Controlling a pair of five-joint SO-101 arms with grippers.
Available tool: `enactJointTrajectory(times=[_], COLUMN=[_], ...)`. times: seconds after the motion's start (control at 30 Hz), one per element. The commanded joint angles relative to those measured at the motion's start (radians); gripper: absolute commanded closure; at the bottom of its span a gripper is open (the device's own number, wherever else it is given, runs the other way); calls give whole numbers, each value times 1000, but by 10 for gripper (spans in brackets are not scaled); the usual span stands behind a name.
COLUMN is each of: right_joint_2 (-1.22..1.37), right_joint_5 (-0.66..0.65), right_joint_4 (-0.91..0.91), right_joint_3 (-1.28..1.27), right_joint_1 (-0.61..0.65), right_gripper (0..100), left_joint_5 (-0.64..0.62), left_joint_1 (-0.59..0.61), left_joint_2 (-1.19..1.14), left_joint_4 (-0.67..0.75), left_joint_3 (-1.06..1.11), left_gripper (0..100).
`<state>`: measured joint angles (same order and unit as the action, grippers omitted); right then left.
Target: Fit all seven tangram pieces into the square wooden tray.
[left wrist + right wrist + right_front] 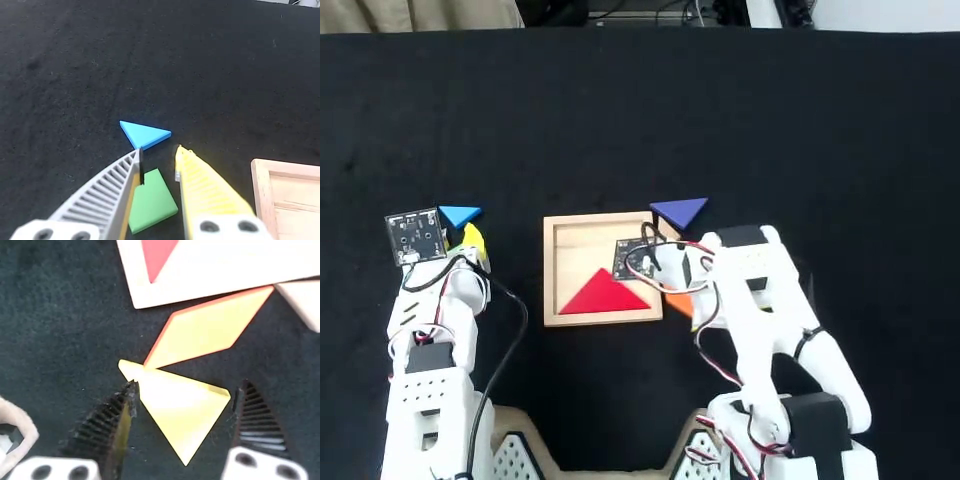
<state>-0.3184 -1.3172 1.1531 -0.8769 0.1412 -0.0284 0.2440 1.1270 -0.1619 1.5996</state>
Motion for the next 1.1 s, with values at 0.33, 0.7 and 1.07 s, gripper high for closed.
enactJointTrajectory(times=[0.33, 0.7, 1.07], right_joint_2=[294, 397, 461], right_joint_5=[-83, -81, -21], right_joint_4=[-28, -34, -25], right_joint_3=[127, 325, 412], right_joint_1=[-28, -167, -164], right_gripper=[694, 694, 694], left_joint_5=[-5, -5, -5], left_joint_1=[10, 10, 10], left_joint_2=[5, 5, 5], left_joint_4=[25, 25, 25], left_joint_3=[-39, -39, -39], left_gripper=[877, 877, 877])
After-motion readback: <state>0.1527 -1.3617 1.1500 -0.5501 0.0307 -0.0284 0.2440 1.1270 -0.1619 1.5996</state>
